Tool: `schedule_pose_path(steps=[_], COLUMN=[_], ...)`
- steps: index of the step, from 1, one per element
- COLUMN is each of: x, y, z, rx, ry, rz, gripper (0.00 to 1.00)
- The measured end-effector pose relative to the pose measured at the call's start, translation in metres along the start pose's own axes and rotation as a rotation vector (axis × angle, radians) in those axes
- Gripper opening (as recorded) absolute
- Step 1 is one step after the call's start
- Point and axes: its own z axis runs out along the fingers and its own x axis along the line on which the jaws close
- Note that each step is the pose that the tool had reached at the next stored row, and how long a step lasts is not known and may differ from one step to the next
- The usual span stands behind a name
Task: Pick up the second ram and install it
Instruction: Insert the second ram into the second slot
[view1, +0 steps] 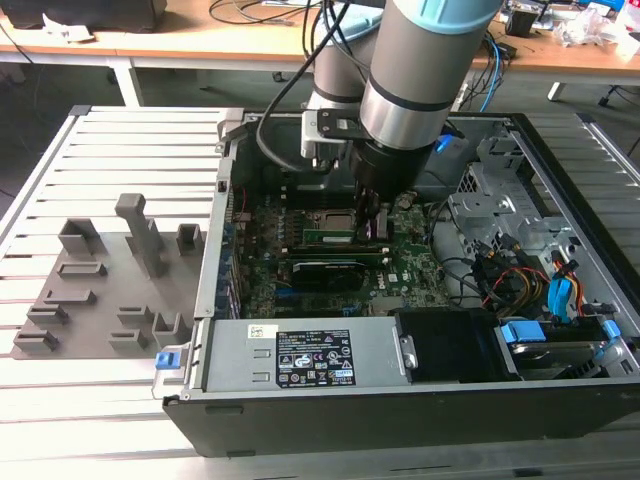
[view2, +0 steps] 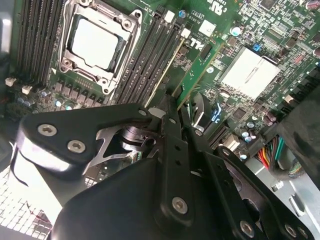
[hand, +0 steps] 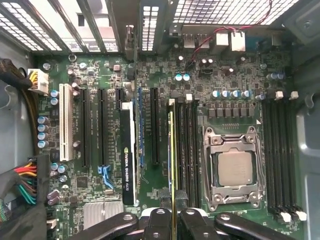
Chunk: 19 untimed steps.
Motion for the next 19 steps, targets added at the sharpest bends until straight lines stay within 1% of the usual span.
schedule_pose_path(steps=[4,5,6,7,13,15,19], x=[0.0004,0.0007,0.0011,0.0012,0.0017,0.0021,0.0025], y=[-0.0003,-0.0005,-0.0008,-0.0009,-0.0013,-0.0015,-0.0019], z=[0.0052,0.0077,0.0125,0.0145,0.0200,0.0242,0.0298], rx=[0.0000,0.0000,0.0000,0.0000,0.0000,0.0000,0.0000], ry=[-0.0001,0.0000,0.0000,-0.0001,0.0000,0.0000,0.0000], rz=[0.000,0.000,0.000,0.000,0.000,0.000,0.000], gripper=[0.14,0.14,0.14,0.14,0.14,0.14,0.14])
